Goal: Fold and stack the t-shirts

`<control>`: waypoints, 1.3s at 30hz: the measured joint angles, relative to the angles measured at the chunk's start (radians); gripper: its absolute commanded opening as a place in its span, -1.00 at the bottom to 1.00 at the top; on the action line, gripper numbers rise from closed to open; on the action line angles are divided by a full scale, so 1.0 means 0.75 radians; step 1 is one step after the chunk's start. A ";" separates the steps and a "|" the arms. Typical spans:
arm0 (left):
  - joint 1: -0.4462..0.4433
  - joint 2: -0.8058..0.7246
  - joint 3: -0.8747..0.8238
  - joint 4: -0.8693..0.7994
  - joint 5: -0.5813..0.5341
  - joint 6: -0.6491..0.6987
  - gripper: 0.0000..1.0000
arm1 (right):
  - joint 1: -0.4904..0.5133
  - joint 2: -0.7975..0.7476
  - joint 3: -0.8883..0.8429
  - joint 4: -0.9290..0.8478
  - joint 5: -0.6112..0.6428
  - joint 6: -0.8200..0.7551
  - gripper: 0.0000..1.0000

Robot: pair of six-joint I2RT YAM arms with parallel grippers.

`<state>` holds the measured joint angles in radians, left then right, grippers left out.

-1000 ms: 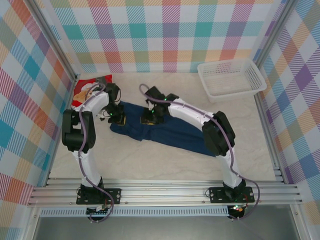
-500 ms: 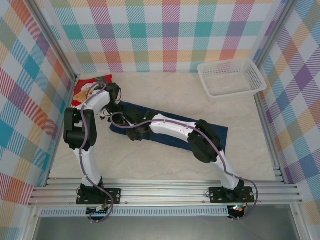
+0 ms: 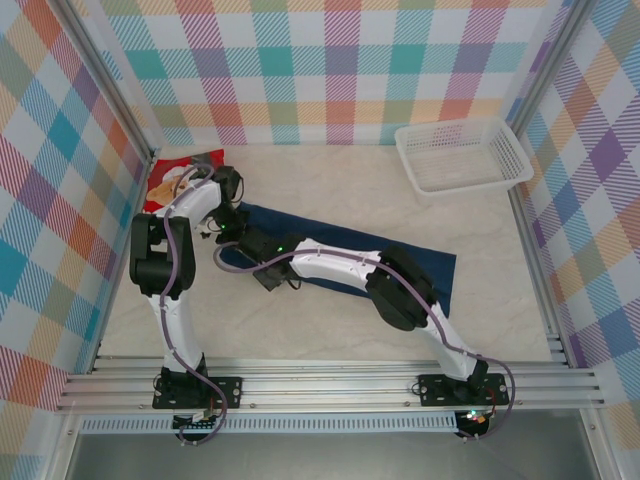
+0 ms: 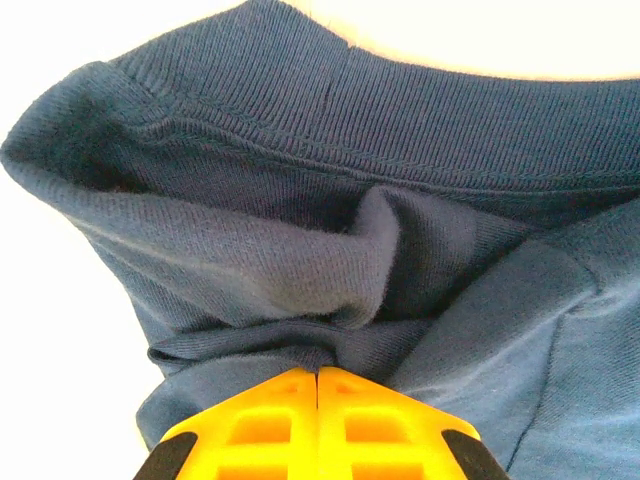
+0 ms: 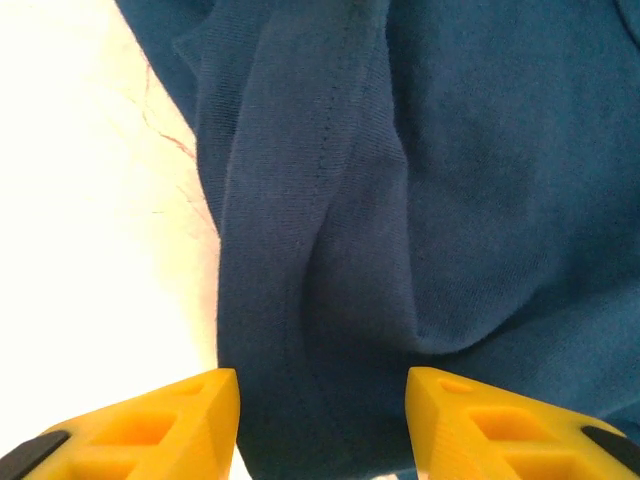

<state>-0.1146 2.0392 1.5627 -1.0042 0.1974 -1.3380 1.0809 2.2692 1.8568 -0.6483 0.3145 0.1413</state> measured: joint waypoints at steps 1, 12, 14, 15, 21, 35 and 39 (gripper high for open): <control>0.000 0.000 0.000 0.000 0.001 0.001 -1.00 | 0.002 -0.005 0.000 0.000 -0.001 -0.001 -0.02; 0.000 0.020 0.021 -0.020 0.000 0.011 -1.00 | 0.009 0.011 0.014 -0.046 0.040 0.008 -0.52; 0.001 0.021 0.025 -0.023 0.000 0.015 -1.00 | 0.009 0.031 0.028 -0.057 0.056 0.008 -0.63; 0.001 0.021 0.029 -0.023 0.000 0.020 -1.00 | 0.009 0.038 0.033 -0.062 0.060 0.009 -0.72; 0.003 0.038 0.068 -0.031 0.000 0.041 -1.00 | 0.004 0.045 0.058 -0.097 0.024 0.015 -1.00; 0.002 0.009 0.315 -0.050 -0.091 0.387 0.07 | -0.386 0.038 0.037 -0.084 -0.929 0.315 -1.00; -0.007 -0.166 0.188 -0.026 -0.128 0.510 -0.24 | -0.495 0.047 0.027 -0.050 -1.160 0.433 -0.97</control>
<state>-0.1200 1.9148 1.7039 -1.0241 0.1013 -0.9554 0.7094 2.3043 1.8774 -0.6861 -0.5556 0.4664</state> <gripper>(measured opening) 0.468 0.042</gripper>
